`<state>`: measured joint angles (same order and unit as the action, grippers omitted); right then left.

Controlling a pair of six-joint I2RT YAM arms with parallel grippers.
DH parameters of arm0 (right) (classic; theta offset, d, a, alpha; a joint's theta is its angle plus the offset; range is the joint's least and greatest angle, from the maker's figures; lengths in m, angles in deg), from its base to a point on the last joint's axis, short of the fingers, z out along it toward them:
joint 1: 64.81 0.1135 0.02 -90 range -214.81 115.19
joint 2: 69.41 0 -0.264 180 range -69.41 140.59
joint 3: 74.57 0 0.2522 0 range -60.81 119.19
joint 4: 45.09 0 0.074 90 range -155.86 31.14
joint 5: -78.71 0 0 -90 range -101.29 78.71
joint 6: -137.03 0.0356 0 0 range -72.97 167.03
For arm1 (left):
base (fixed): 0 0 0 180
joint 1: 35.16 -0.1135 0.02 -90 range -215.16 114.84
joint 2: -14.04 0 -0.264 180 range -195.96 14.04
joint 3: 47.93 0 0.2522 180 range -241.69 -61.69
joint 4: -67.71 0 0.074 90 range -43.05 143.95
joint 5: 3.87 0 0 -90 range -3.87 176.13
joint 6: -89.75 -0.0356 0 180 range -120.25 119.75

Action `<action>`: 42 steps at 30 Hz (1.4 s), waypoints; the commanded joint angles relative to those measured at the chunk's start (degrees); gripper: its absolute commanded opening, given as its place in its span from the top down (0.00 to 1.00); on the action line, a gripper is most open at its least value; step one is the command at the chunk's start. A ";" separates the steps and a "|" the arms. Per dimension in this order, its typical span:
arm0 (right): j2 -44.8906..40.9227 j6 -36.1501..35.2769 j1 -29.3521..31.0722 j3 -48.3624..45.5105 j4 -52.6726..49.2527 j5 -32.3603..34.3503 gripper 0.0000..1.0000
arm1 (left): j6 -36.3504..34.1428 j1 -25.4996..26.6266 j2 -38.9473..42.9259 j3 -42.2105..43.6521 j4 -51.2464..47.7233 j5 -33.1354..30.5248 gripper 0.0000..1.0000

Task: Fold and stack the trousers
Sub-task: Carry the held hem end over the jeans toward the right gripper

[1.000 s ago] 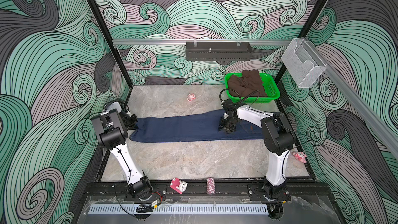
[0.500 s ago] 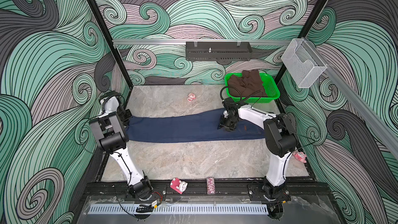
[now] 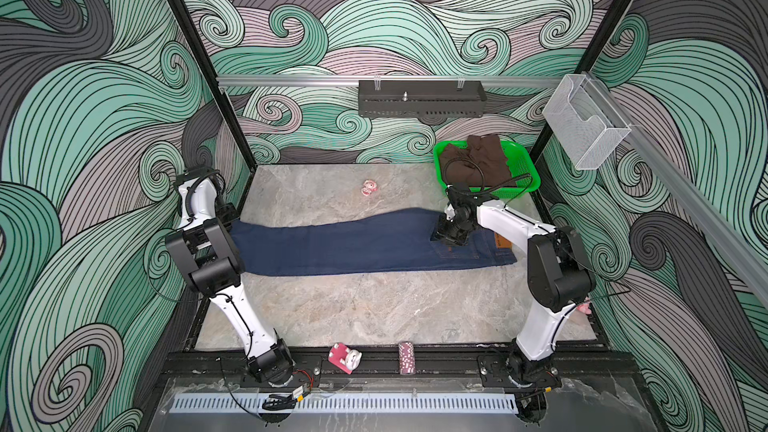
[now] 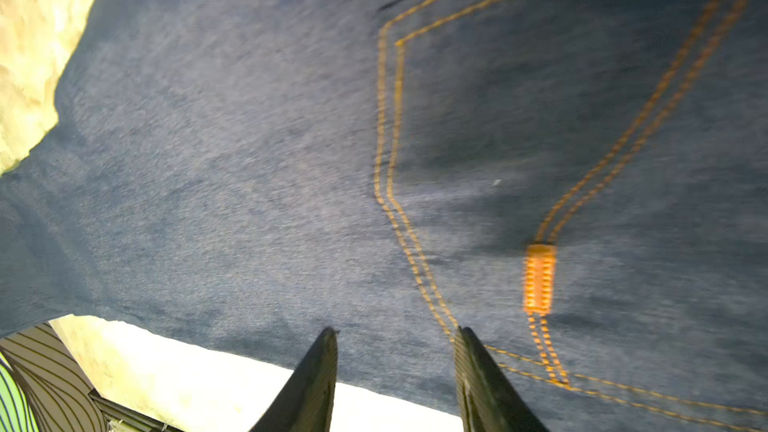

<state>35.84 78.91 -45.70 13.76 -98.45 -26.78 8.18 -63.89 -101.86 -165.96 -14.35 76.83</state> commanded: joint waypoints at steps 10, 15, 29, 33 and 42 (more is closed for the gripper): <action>-1.87 -0.81 -4.22 -4.37 3.66 1.69 0.53 | 1.41 1.21 6.21 3.17 -1.47 7.62 1.00; -2.01 -0.52 -5.28 -5.87 4.98 1.60 0.53 | 2.93 2.28 8.79 6.18 -0.99 12.02 1.00; -5.27 2.43 -5.66 -11.17 9.34 0.06 0.53 | 10.21 11.52 18.68 18.50 1.79 20.72 1.00; -6.64 3.71 -5.63 -13.16 10.56 -0.21 0.53 | 13.78 14.79 19.99 18.26 0.34 23.09 1.00; -7.94 3.72 -5.66 -14.40 10.59 -0.77 0.53 | 27.15 22.52 25.76 23.05 4.06 25.29 1.00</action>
<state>30.31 82.21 -51.08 0.21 -88.13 -26.93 28.35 -43.08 -79.02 -143.53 -11.57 99.72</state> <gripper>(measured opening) 0.469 0.054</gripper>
